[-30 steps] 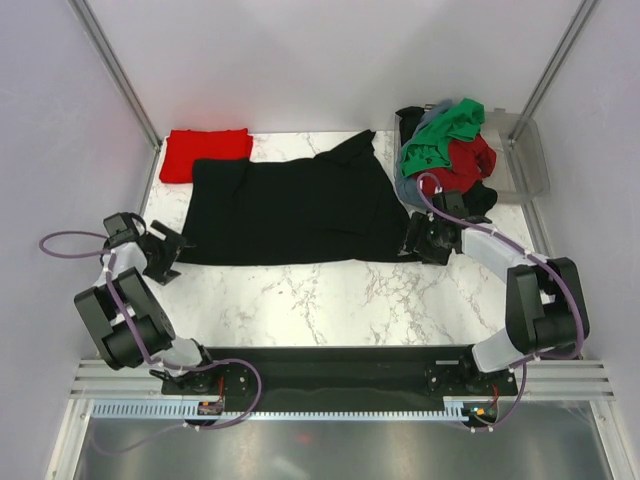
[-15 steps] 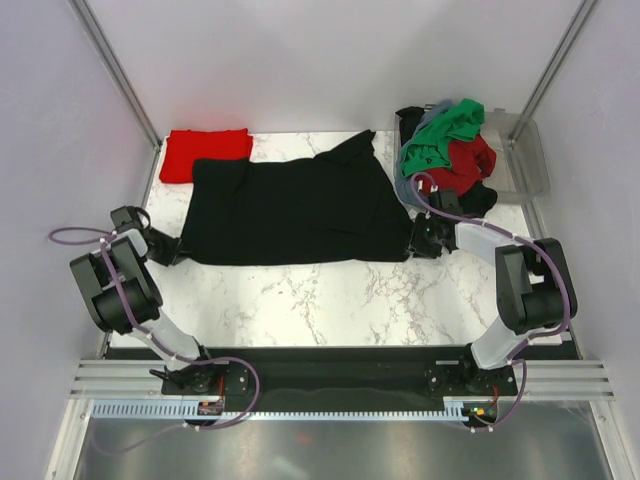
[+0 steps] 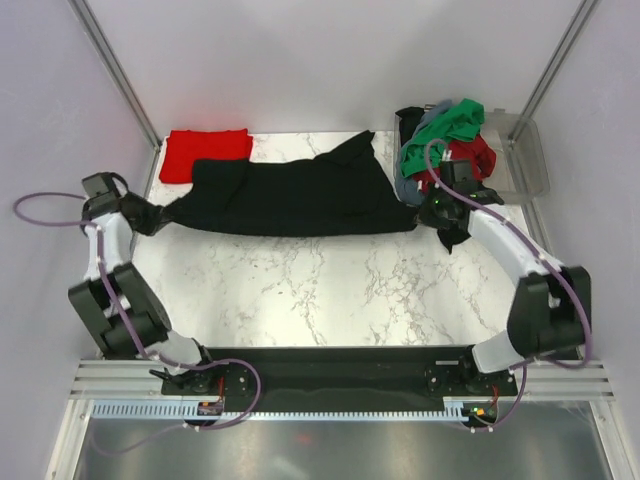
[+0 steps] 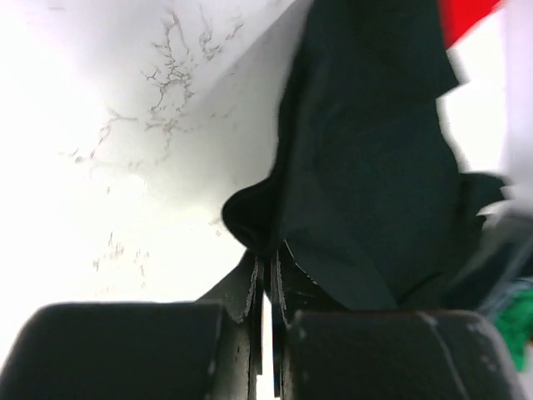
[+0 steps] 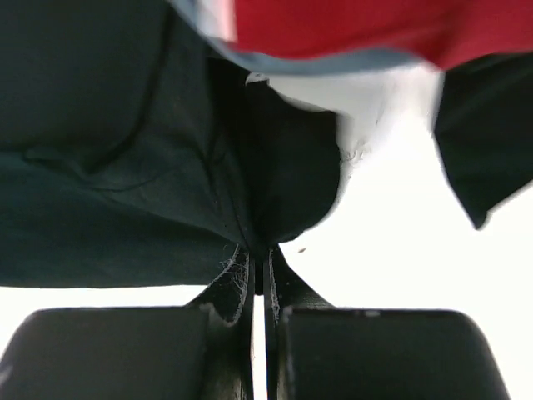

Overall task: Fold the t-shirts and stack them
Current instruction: Fold the tshirt

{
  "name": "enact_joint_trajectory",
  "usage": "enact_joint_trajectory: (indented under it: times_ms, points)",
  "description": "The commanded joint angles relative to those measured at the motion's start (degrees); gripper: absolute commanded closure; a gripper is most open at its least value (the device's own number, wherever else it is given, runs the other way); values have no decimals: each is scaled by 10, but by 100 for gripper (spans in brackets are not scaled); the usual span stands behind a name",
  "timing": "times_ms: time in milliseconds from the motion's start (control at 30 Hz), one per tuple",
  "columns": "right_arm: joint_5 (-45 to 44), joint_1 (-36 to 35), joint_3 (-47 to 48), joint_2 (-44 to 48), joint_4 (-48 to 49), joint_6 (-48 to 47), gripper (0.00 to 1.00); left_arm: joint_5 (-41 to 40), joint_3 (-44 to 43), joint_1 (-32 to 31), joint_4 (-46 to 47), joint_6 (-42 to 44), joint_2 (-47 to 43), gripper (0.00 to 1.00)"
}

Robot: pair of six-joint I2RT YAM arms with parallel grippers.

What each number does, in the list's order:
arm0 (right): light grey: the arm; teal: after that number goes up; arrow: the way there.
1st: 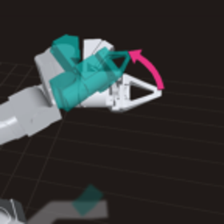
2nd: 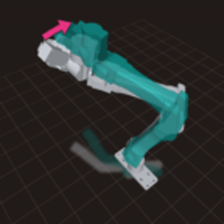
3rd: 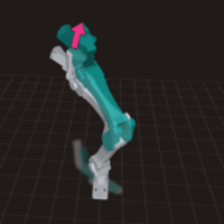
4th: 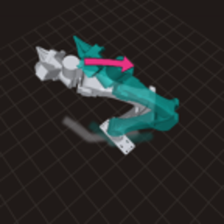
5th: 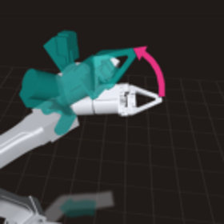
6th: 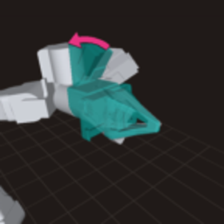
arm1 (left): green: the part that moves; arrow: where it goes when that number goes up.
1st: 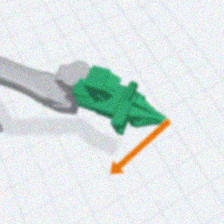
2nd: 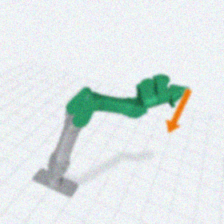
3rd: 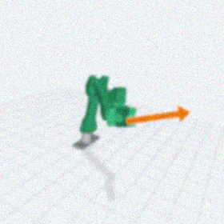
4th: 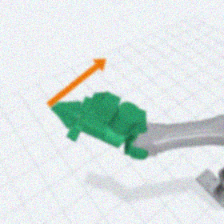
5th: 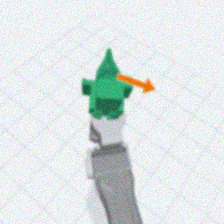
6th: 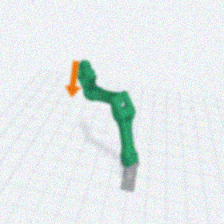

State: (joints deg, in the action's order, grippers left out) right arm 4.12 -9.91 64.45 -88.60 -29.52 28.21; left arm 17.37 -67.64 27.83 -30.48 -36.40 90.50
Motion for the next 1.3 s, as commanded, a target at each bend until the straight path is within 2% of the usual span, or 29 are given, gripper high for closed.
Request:
enact_joint_trajectory:
  times_ms: [0,133,300,367,467,567,633,667,700,733,767,833,967,1033,1133,1267]
  points:
    - [-65,2,10,103,-74,22,100,13,31,61,-56,-24,-116,98]
    - [-43,2,-86,164,-77,66,100,21,118,96,-77,-31,-208,98]
    - [-17,2,-205,244,-85,105,100,51,242,174,-94,-36,-315,98]
    - [-24,3,-232,284,-93,131,100,40,275,183,-108,-45,-347,95]
    - [-4,3,-295,321,-90,169,100,23,318,194,-128,-69,-399,83]
    - [21,3,-328,341,-88,193,97,24,315,195,-145,-85,-421,79]
    - [22,2,-353,358,-92,211,90,11,313,197,-171,-94,-424,61]
    - [23,2,-360,366,-94,214,83,9,309,196,-176,-94,-424,51]
    - [26,2,-368,372,-99,218,71,-1,306,197,-189,-94,-422,25]
    - [27,3,-372,378,-102,222,38,-10,303,198,-199,-94,-421,12]
    - [26,3,-375,392,-111,224,28,-16,289,198,-208,-93,-414,1]
    - [10,2,-369,410,-127,219,16,-24,265,198,-223,-78,-403,0]
    - [-20,2,-312,439,-157,193,13,-44,170,180,-237,-39,-358,0]
    - [-31,1,-251,427,-158,175,14,-57,141,169,-235,-30,-336,0]
    - [-60,-23,-137,370,-161,136,14,-78,97,151,-228,-21,-313,0]
    - [-135,-99,25,220,-165,87,13,-109,35,135,-223,-17,-298,0]
